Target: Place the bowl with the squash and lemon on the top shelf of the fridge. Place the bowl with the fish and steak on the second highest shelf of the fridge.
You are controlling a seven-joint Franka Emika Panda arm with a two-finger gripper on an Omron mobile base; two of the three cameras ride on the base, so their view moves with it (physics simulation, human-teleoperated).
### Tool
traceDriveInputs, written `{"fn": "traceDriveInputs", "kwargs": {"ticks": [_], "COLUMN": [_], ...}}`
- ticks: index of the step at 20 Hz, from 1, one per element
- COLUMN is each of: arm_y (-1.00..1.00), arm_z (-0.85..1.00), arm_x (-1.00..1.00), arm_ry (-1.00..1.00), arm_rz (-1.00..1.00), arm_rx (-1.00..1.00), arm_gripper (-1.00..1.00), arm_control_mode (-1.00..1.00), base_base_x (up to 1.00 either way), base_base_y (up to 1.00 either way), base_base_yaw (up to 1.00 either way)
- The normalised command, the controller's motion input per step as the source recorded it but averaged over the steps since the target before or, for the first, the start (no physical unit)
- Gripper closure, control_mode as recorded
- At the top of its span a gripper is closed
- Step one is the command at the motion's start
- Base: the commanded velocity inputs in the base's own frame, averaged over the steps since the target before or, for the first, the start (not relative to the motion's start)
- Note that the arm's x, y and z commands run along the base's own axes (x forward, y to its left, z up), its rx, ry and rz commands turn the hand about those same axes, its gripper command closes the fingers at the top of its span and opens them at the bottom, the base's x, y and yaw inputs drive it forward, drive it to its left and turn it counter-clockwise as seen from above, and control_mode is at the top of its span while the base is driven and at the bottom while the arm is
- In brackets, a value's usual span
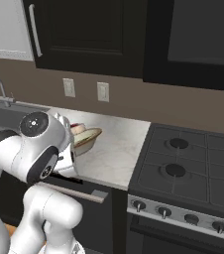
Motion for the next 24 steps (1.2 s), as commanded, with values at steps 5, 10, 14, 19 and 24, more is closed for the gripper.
{"fn": "traceDriveInputs", "kwargs": {"ticks": [5, 10, 14, 19, 24], "arm_y": [0.0, 0.0, 0.0, 0.0, 0.0], "arm_z": [0.0, 0.0, 0.0, 0.01, 0.0], "arm_x": [-0.12, -0.12, -0.11, -0.22, -0.13], "arm_ry": [-0.1, -0.12, -0.17, -0.2, -0.15], "arm_rz": [0.0, 0.0, 0.0, 0.0, -0.02], "arm_rx": [0.09, 0.09, 0.04, 0.01, 0.08], "arm_gripper": [1.0, 1.0, 1.0, 1.0, 1.0], "arm_control_mode": [-1.0, -1.0, -1.0, -1.0, -1.0], "base_base_x": [0.0, 0.0, 0.0, 0.0, 0.0], "base_base_y": [0.0, 0.0, 0.0, 0.0, 0.0], "base_base_yaw": [0.0, 0.0, 0.0, 0.0, 0.0]}}
